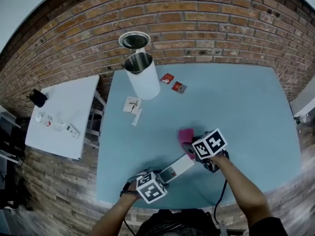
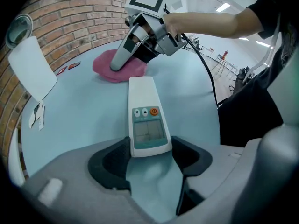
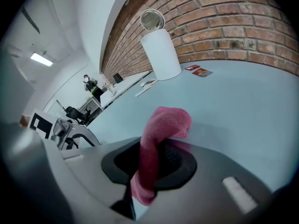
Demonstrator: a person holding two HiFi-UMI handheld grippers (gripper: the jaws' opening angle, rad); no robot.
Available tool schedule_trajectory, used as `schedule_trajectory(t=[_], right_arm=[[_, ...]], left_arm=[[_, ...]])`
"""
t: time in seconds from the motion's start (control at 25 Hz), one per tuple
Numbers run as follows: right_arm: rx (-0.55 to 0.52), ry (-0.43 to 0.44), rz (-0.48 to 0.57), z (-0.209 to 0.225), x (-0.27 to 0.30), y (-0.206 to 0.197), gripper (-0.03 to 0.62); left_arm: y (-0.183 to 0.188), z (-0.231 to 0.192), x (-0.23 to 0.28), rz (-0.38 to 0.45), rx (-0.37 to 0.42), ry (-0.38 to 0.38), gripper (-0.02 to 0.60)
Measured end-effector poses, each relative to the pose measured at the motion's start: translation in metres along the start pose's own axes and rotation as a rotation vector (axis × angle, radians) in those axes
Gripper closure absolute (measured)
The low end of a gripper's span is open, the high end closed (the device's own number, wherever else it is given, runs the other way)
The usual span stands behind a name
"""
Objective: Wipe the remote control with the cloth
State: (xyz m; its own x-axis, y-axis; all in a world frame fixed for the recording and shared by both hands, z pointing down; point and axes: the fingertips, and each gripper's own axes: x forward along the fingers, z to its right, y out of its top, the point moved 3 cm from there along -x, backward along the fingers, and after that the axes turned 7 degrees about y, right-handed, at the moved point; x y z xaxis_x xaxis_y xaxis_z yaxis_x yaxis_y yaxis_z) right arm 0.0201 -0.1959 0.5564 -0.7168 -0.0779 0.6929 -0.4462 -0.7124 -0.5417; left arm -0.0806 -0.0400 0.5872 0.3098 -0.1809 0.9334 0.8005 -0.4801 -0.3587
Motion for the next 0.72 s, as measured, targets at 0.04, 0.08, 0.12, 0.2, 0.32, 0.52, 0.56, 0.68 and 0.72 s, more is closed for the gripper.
schedule_trajectory(t=[0.04, 0.08, 0.12, 0.2, 0.32, 0.52, 0.56, 0.68, 0.72], right_arm=[[-0.016, -0.003, -0.008, 0.0, 0.001, 0.002, 0.517], [-0.029, -0.003, -0.016, 0.0, 0.002, 0.004, 0.517], [-0.04, -0.002, -0.025, 0.0, 0.003, 0.006, 0.517], [-0.071, -0.003, -0.046, 0.0, 0.004, 0.009, 0.517], [-0.145, -0.042, -0.046, 0.005, -0.002, 0.024, 0.517], [-0.283, -0.019, -0.067, -0.005, 0.003, 0.041, 0.517], [-0.309, 0.0, -0.092, -0.011, 0.008, 0.038, 0.517], [-0.364, 0.065, -0.174, -0.026, 0.025, 0.025, 0.517], [-0.374, 0.085, -0.197, -0.03, 0.03, 0.021, 0.517]], left_arm=[[0.0, 0.001, 0.0, -0.005, 0.005, -0.004, 0.307], [-0.001, 0.002, 0.001, -0.01, 0.009, -0.011, 0.307], [-0.001, 0.003, 0.001, -0.015, 0.012, -0.018, 0.308], [-0.002, 0.003, 0.001, -0.026, 0.019, -0.025, 0.307], [-0.002, 0.003, 0.001, -0.035, 0.03, -0.029, 0.308], [-0.001, 0.003, 0.0, -0.034, 0.03, -0.031, 0.308], [-0.001, 0.003, 0.0, -0.035, 0.029, -0.032, 0.308], [-0.001, 0.003, 0.001, -0.037, 0.03, -0.032, 0.307], [-0.002, 0.003, 0.001, -0.036, 0.03, -0.031, 0.307]])
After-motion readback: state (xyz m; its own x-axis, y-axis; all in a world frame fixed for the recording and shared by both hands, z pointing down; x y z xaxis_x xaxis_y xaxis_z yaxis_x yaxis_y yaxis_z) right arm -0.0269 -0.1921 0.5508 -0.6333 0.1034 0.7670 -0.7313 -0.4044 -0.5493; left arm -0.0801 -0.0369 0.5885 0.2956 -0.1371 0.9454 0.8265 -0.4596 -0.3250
